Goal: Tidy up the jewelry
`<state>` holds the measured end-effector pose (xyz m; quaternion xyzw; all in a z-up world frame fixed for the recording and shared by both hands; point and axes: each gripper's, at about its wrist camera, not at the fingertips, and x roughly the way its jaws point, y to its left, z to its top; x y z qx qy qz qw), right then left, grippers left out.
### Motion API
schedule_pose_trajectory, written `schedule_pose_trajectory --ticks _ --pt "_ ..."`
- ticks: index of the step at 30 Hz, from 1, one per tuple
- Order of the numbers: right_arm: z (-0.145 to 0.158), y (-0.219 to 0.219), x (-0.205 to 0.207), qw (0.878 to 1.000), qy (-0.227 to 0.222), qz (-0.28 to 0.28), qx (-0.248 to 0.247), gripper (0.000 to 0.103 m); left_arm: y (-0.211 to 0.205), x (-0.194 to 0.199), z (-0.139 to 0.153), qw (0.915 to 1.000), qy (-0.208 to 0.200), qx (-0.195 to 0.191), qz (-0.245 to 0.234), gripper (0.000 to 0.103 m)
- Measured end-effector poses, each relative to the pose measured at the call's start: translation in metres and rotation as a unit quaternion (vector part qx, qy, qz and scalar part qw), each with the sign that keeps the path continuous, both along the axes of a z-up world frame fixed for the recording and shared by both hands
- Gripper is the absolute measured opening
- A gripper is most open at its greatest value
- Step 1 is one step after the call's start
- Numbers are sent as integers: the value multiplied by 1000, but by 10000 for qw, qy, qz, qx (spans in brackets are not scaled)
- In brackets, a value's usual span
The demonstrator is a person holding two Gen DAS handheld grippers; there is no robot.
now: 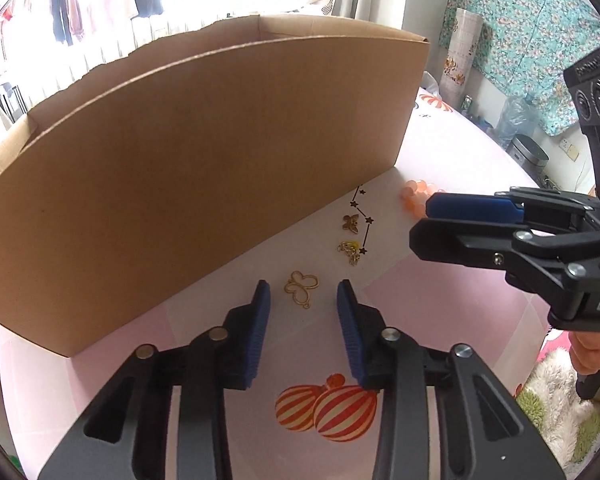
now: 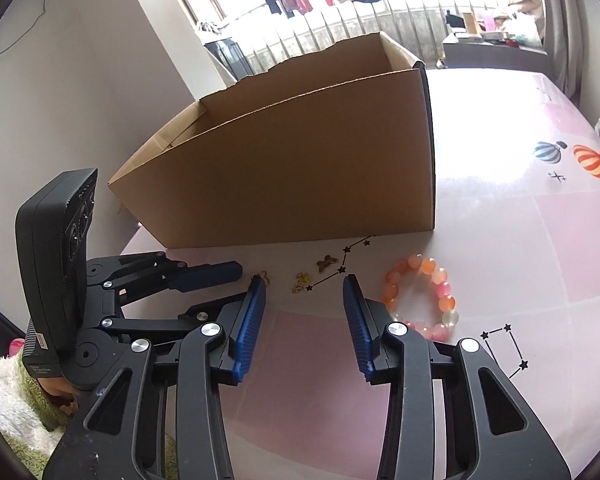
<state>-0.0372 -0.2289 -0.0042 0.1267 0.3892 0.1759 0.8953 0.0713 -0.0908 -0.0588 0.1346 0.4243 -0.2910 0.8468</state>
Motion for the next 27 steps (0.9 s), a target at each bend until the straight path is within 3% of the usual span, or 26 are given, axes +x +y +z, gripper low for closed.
schedule_pose_trajectory --ticks 8,16,27 --pt "-6 -6 -8 10000 -22 -24 58 37 -1 5 0 9999 10 116 11 28" --pt "-10 -10 -14 9999 -3 -34 109 37 -3 6 -1 9999 -56 155 23 15" --pt "-6 -4 -14 10000 -28 -32 35 37 2 3 -2 9999 -53 87 -75 10"
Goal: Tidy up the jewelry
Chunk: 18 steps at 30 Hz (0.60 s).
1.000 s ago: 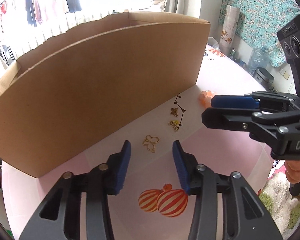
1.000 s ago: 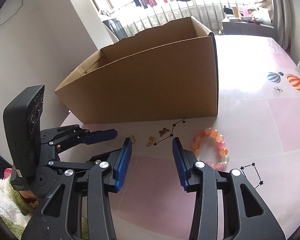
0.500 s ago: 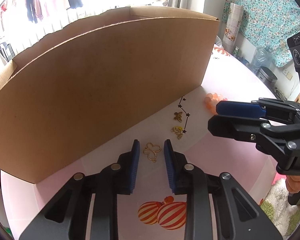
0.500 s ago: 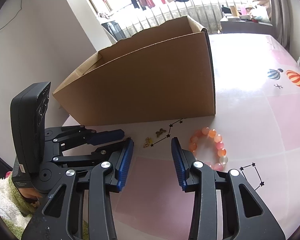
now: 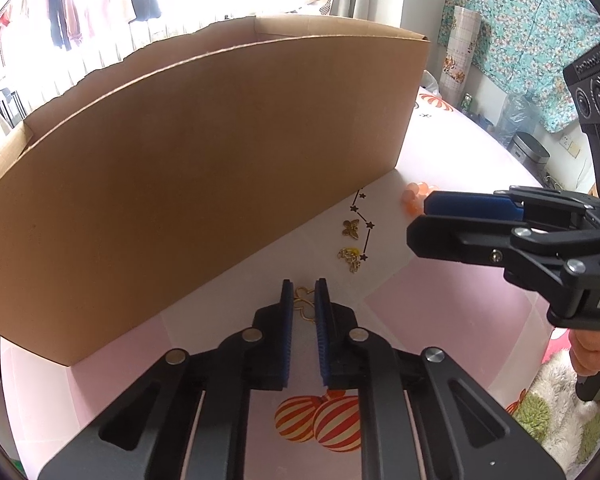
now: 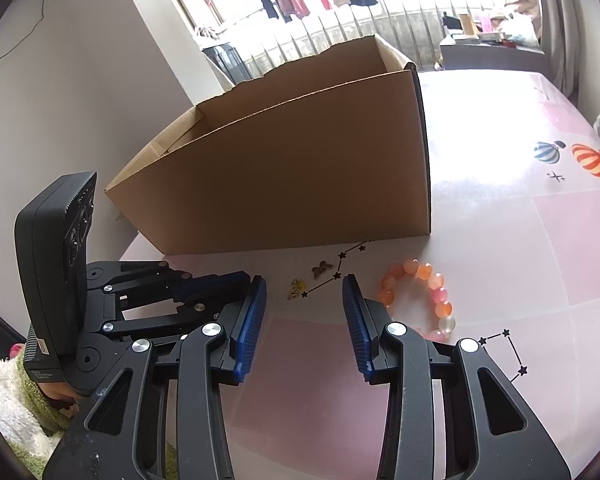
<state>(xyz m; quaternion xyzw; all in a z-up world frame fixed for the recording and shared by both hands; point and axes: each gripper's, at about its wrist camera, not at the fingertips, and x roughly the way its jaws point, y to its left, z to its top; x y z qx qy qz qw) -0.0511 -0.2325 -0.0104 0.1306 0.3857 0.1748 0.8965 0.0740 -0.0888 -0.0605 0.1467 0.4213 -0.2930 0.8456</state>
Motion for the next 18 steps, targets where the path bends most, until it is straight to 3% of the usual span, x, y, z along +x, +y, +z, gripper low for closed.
schedule_pose_trajectory --ticks 5,8,14,18 --pt "0 7 3 10000 5 17 -53 37 7 -3 0 10000 -7 -32 8 10" --pt "1 11 9 10000 -15 24 -81 37 12 -2 0 9999 0 -104 10 2" --pt "3 28 20 9992 -90 170 -356 36 19 -5 6 9997 -63 -217 -35 1" --pt "2 35 23 9988 -86 207 -428 36 23 -5 8 9992 106 -365 -81 2"
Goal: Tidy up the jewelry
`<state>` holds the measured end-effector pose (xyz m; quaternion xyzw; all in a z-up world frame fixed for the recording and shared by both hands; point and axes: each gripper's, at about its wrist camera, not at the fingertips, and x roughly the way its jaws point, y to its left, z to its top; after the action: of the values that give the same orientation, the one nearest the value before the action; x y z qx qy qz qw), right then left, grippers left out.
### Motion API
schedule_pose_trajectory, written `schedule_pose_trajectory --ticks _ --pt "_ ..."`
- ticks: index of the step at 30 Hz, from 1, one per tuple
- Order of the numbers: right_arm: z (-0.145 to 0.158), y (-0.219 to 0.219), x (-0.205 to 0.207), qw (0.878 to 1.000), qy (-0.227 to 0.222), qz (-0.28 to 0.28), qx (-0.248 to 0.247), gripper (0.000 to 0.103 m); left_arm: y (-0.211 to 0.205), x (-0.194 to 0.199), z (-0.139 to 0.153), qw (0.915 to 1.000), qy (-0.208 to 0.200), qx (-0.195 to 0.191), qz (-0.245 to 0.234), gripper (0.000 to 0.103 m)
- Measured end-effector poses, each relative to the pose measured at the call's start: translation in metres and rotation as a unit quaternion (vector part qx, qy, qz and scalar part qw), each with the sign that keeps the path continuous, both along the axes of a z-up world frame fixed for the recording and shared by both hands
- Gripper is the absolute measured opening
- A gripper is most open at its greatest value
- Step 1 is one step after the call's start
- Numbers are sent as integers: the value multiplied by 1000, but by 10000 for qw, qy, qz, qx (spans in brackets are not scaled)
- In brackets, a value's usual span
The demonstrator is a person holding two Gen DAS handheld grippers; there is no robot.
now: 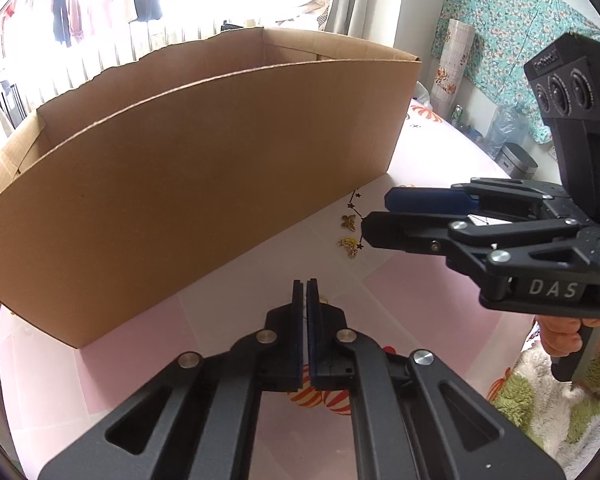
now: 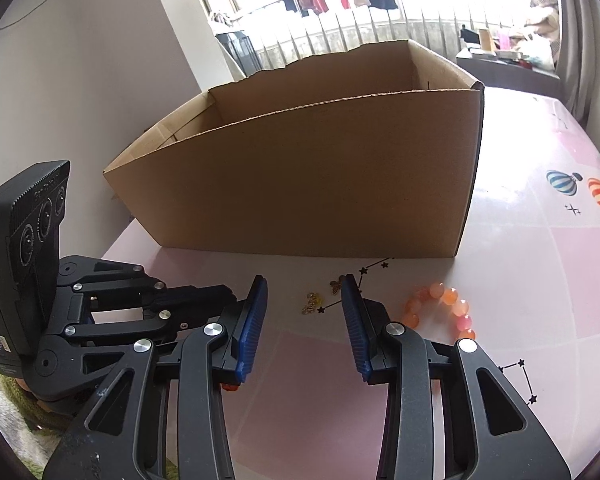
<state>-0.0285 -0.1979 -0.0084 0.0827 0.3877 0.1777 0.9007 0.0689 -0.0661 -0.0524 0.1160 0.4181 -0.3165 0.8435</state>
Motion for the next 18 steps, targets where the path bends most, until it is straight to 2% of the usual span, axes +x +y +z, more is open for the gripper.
schedule_pose_trajectory --ticks 4,6,12,14,18 --pt "-3 2 1 10000 50 16 -19 36 -1 -5 0 9999 107 2 -54 3" --pt "-4 7 5 9999 46 48 -79 33 0 -9 0 9999 102 43 -49 4" --pt "-6 19 16 9998 72 180 -88 17 -1 -18 -6 9987 -67 503 -26 4" --pt "-8 25 20 9996 107 272 -31 10 0 -18 -7 9987 -91 505 -9 4" --pt "-9 33 32 9983 233 457 271 5 1 -18 -6 9991 -58 429 -9 4"
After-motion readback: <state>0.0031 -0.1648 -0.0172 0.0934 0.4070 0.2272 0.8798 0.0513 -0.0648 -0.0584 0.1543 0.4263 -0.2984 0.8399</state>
